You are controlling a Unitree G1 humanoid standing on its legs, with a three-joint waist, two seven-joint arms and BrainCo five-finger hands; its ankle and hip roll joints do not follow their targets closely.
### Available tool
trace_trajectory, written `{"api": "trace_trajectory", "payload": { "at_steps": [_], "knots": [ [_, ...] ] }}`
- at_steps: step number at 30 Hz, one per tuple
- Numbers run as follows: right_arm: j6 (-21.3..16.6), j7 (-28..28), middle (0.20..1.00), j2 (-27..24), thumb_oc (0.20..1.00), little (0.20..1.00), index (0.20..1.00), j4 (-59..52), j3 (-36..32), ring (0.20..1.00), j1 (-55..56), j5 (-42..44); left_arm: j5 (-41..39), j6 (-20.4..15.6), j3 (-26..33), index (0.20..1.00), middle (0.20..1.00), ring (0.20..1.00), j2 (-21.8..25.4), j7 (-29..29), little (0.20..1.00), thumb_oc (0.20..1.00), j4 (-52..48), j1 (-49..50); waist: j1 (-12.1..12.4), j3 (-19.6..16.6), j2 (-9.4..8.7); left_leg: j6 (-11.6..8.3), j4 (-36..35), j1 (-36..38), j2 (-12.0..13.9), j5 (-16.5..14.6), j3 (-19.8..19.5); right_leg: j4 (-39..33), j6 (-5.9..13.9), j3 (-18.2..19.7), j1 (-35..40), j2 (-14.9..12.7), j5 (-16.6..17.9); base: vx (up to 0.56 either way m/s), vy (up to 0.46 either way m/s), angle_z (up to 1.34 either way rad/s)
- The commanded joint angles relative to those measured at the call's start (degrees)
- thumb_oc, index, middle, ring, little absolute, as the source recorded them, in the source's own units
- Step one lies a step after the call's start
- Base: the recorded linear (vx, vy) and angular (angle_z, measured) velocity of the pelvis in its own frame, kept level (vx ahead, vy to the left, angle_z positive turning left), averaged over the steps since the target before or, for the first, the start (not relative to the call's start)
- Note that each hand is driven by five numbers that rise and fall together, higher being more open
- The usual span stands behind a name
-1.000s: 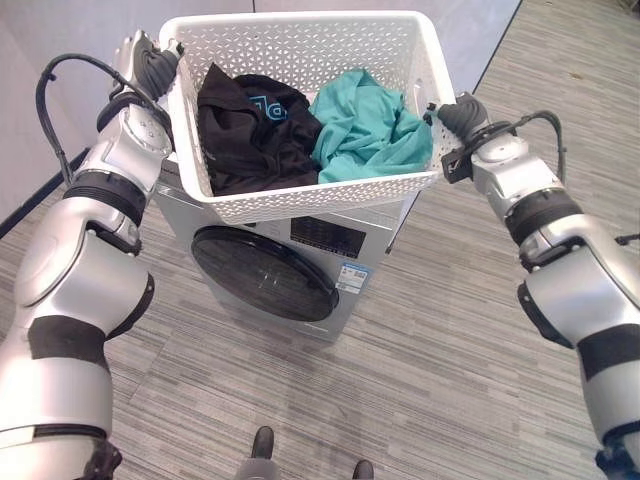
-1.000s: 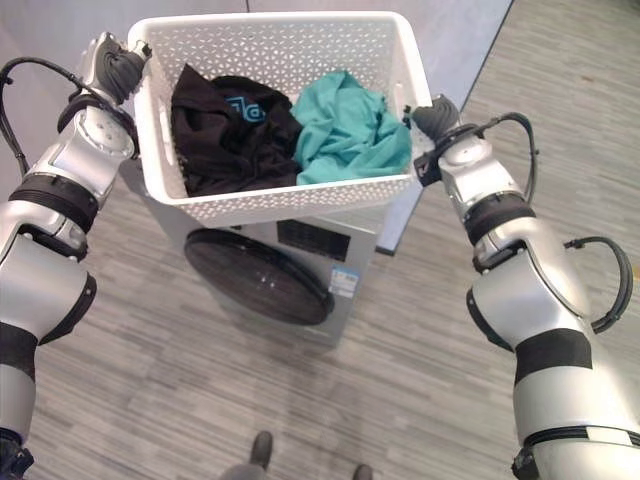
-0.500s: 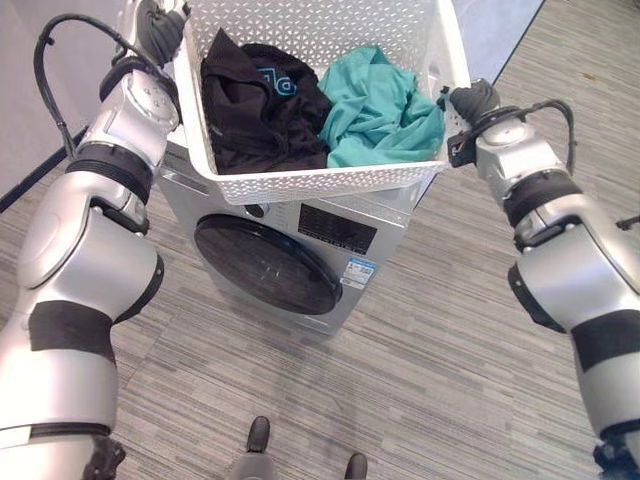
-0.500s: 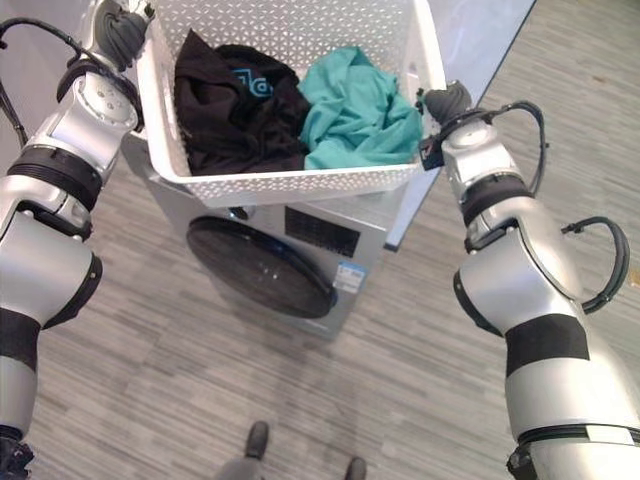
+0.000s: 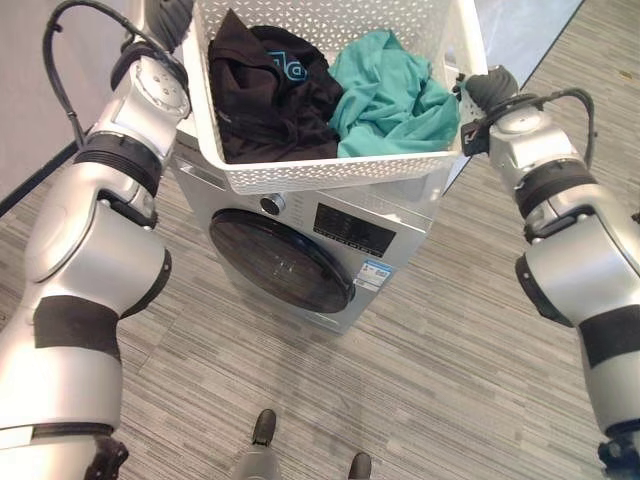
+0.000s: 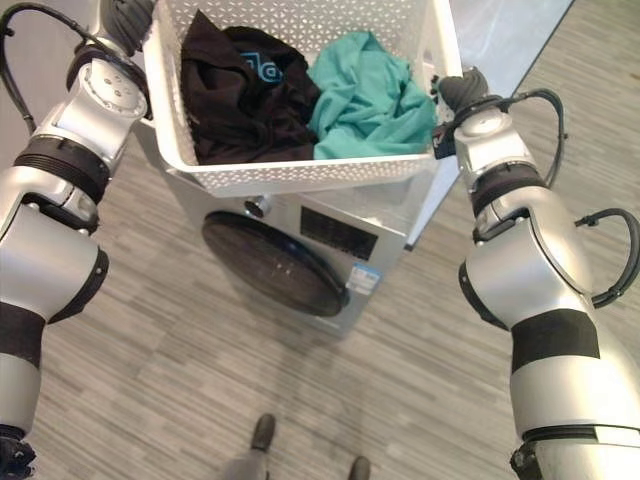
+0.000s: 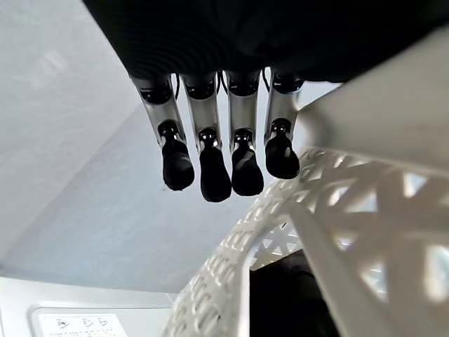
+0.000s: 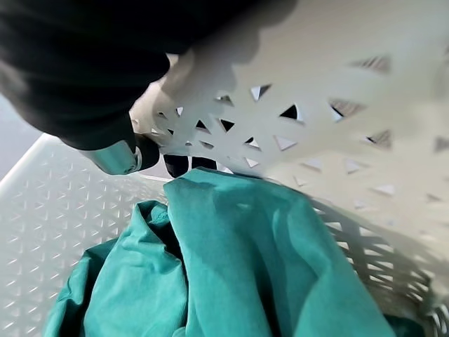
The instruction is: Grab the laundry basket,head to the washer,open it,put in the laundry and shut it.
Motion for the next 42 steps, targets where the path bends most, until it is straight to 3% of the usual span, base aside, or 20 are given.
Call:
{"api": "trace_trajectory", "payload": {
  "at_steps": [1, 3, 5, 6, 7, 10, 11, 12, 14, 15, 17, 18, 19, 24, 27, 28, 29, 30, 31, 42],
  "knots": [
    [-2.66, -1.10, 0.200, 5.81, 0.200, 0.200, 0.200, 1.85, -3.60, 0.200, -13.83, 5.77, -0.67, -1.24, -1.68, 0.200, 0.200, 0.200, -7.83, -2.33, 0.200, 0.200, 3.41, -11.77, -1.34, 5.31, -0.85, 1.79, 0.76, 9.63, -5.61, -6.84, -4.12, -9.38, 1.98, 5.46, -1.16, 5.21, 9.59, 0.26, -0.035, 0.56],
    [-2.28, -0.77, 0.200, 3.02, 0.200, 0.200, 0.200, 1.05, -3.17, 0.200, -10.92, 3.67, 0.39, -1.11, -1.26, 0.200, 0.200, 0.200, -8.71, -2.87, 0.200, 0.200, 2.91, -8.35, -4.56, 5.17, -0.80, 1.00, 1.91, 14.71, -6.03, -9.84, -5.15, -10.70, 1.20, 1.14, -0.60, 5.16, 9.87, 0.35, -0.107, 0.61],
    [-2.22, -0.51, 0.200, 2.84, 0.200, 0.200, 0.200, 1.17, -2.86, 0.200, -10.17, 3.14, 0.25, -1.24, -0.52, 0.200, 0.200, 0.200, -9.09, -2.78, 0.200, 0.200, 2.89, -7.07, -5.03, 4.63, -1.06, 0.63, 3.13, 15.30, -6.08, -10.10, -5.24, -10.58, 0.53, 0.97, 0.46, 5.19, 9.77, 0.26, -0.105, 0.91],
    [-2.21, -0.53, 0.200, 2.65, 0.200, 0.200, 0.200, 0.88, -2.83, 0.200, -8.94, 2.91, 0.35, -1.30, -0.70, 0.200, 0.200, 0.200, -10.06, -3.01, 0.200, 0.200, 3.06, -5.85, -6.00, 3.86, -1.07, -0.22, 6.07, 15.24, -5.51, -9.72, -5.36, -9.93, -0.03, 1.16, 1.20, 5.79, 9.54, 0.33, -0.157, 1.03],
    [-2.13, -0.50, 0.200, 2.94, 0.200, 0.200, 0.200, 0.74, -2.58, 0.200, -8.00, 1.64, 0.66, -0.96, -0.42, 0.200, 0.200, 0.200, -9.69, -3.41, 0.200, 0.200, 2.80, -5.25, -5.97, 3.74, -1.86, -1.89, 17.04, 12.35, -5.43, -7.86, -3.29, -11.10, -0.96, -0.16, 4.94, 5.35, 9.72, 0.27, -0.148, 0.87],
    [-2.10, -0.71, 0.200, 3.86, 0.200, 0.200, 0.200, 1.29, -2.22, 0.200, -7.31, 1.79, -0.34, -0.86, 0.13, 0.200, 0.200, 0.200, -9.34, -3.30, 0.200, 0.200, 2.38, -4.99, -5.65, 4.26, -3.04, -1.31, 22.01, 8.45, -4.23, -7.21, -1.48, -12.16, -1.86, 0.40, 6.98, 5.45, 9.39, 0.09, -0.056, 0.20],
    [-1.89, -0.39, 0.200, 3.84, 0.200, 0.200, 0.200, 1.53, -2.23, 0.200, -6.75, 2.21, -1.19, -0.90, 0.04, 0.200, 0.200, 0.200, -9.30, -3.67, 0.200, 0.200, 2.74, -5.49, -6.09, 3.90, -4.27, -0.96, 13.87, 6.44, 1.40, -7.85, 2.93, -13.67, -1.33, 0.01, 8.27, 4.34, 8.59, 0.07, -0.025, -0.06],
    [-1.88, -0.39, 0.200, 3.85, 0.200, 0.200, 0.200, 1.51, -2.23, 0.200, -6.72, 2.21, -1.20, -0.90, 0.03, 0.200, 0.200, 0.200, -9.30, -3.68, 0.200, 0.200, 2.75, -5.47, -5.91, 3.98, -4.32, -0.98, 13.23, 7.00, 1.47, -7.68, 3.16, -13.72, -1.36, 0.18, 8.47, 4.37, 8.55, 0.08, 0.026, -0.05],
    [-2.28, -0.67, 0.200, 2.87, 0.200, 0.200, 0.200, 0.77, -2.72, 0.200, -6.10, 1.80, -1.44, -0.85, -0.66, 0.200, 0.200, 0.200, -7.87, -3.52, 0.200, 0.200, 2.62, -5.67, -4.97, 3.46, -3.77, -1.83, 3.80, 4.15, 4.04, -1.42, 1.67, -13.91, -1.65, 0.39, 9.31, 4.59, 7.69, 0.13, 0.108, 0.09],
    [-2.44, -0.94, 0.200, 2.18, 0.200, 0.200, 0.200, 0.56, -3.10, 0.200, -4.82, 1.66, -1.33, -1.20, -1.32, 0.200, 0.200, 0.200, -6.93, -3.32, 0.200, 0.200, 2.30, -5.64, -4.31, 3.13, -3.29, -3.13, -0.57, 3.39, 4.15, 0.97, -2.32, -13.70, -1.85, 1.48, 10.69, 5.08, 6.54, 0.24, 0.206, 0.00],
    [-2.49, -0.93, 0.200, 2.07, 0.200, 0.200, 0.200, 0.54, -3.12, 0.200, -4.25, 1.87, -0.99, -1.49, -1.51, 0.200, 0.200, 0.200, -6.85, -3.28, 0.200, 0.200, 2.33, -4.86, -4.52, 2.91, -3.17, -3.75, -1.61, 3.32, 4.25, 1.57, -3.57, -13.67, -1.68, 2.28, 11.74, 4.79, 6.03, 0.27, 0.305, -0.33],
    [-1.92, -0.09, 0.200, 1.71, 0.200, 0.200, 0.200, 0.40, -3.44, 0.200, -1.80, 0.52, -0.08, -1.92, -0.30, 0.200, 0.200, 0.200, -7.74, -3.19, 0.200, 0.200, 2.28, -1.67, -5.06, 1.20, -0.83, -4.03, -3.64, 5.12, 4.36, 2.06, -1.59, -14.25, -0.67, 2.84, 14.05, 2.70, 5.60, 0.39, 0.597, -0.61],
    [-1.33, 0.30, 0.200, 1.71, 0.200, 0.200, 0.200, 0.04, -3.49, 0.200, -1.37, -0.28, 0.29, -1.94, -1.04, 0.200, 0.200, 0.200, -8.42, -3.48, 0.200, 0.200, 2.02, -0.98, -5.39, 0.60, -0.22, -3.62, -3.08, 6.06, 2.93, 1.50, -0.47, -14.20, -0.03, 3.52, 14.20, 0.46, 6.64, 0.39, 0.599, -0.38],
    [-0.44, 0.84, 0.200, 2.02, 0.200, 0.200, 0.200, 0.36, -3.82, 0.200, -1.12, -1.87, 0.90, -1.71, -1.32, 0.200, 0.200, 0.200, -7.60, -4.07, 0.200, 0.200, 2.53, -0.10, -4.85, 0.19, 0.19, -1.67, -2.21, 8.13, -0.65, -0.58, 0.57, -12.43, 1.29, 4.76, 13.96, -2.45, 8.15, 0.15, 0.318, -0.37],
    [-0.07, 1.10, 0.200, 4.08, 0.200, 0.200, 0.200, 1.28, -4.20, 0.200, -1.39, -3.41, 0.31, -1.27, -0.84, 0.238, 0.238, 0.238, -7.05, -4.45, 0.238, 0.238, 3.24, 0.22, -2.99, 0.09, 0.06, -0.71, -2.97, 9.49, -1.04, -1.40, 3.42, -11.63, 2.34, 1.07, 12.82, -3.51, 9.96, 0.08, 0.151, -0.54],
    [0.12, 1.28, 0.235, 4.36, 0.235, 0.235, 0.235, 1.79, -4.09, 0.235, -1.38, -3.84, 0.15, -1.13, -0.55, 0.548, 0.548, 0.548, -7.16, -4.54, 0.548, 0.548, 3.45, 0.50, -2.72, 0.01, -0.06, -0.58, -3.36, 9.88, -1.04, -1.44, 4.01, -11.89, 2.62, 0.13, 12.87, -3.74, 10.33, 0.05, 0.065, -0.42],
    [0.39, 1.49, 0.479, 4.63, 0.479, 0.479, 0.479, 2.29, -3.98, 0.479, -1.48, -4.19, -0.26, -1.11, -0.43, 0.922, 0.922, 0.922, -7.31, -4.73, 0.922, 0.922, 3.62, 0.68, -2.62, -0.16, -0.23, -0.51, -3.53, 10.07, -1.18, -1.52, 4.29, -12.09, 2.94, -0.58, 12.98, -4.05, 10.99, 0.03, 0.043, -0.29],
    [0.38, 1.50, 0.555, 4.64, 0.555, 0.555, 0.555, 2.31, -3.98, 0.555, -1.49, -4.20, -0.27, -1.11, -0.43, 1.000, 1.000, 1.000, -7.31, -4.73, 1.000, 1.000, 3.62, 0.69, -2.63, -0.17, -0.23, -0.50, -3.55, 10.08, -1.19, -1.52, 4.29, -12.15, 2.95, -0.60, 13.02, -4.06, 11.02, 0.04, 0.044, -0.09],
    [1.03, 1.73, 1.000, 4.84, 1.000, 1.000, 1.000, 3.49, -3.70, 1.000, -2.11, -5.10, -1.41, -0.91, 0.01, 1.000, 1.000, 1.000, -7.93, -5.32, 1.000, 1.000, 3.65, 0.92, -2.56, -0.36, -0.53, -0.32, -3.43, 10.16, -1.42, -1.77, 4.44, -12.43, 3.37, -1.09, 13.23, -4.46, 11.94, 0.00, 0.000, 0.00],
    [3.02, 4.09, 1.000, 5.58, 1.000, 1.000, 1.000, 6.18, -1.64, 1.000, -4.75, -8.10, 2.22, 3.13, -2.18, 1.000, 1.000, 1.000, -9.72, -7.60, 1.000, 1.000, 8.98, 0.92, -2.65, -1.84, -0.81, 0.08, -4.36, 12.47, -1.58, -2.57, 5.09, -13.65, 4.24, -2.71, 15.06, -5.11, 13.17, 0.02, 0.018, -0.01]
  ]
}}
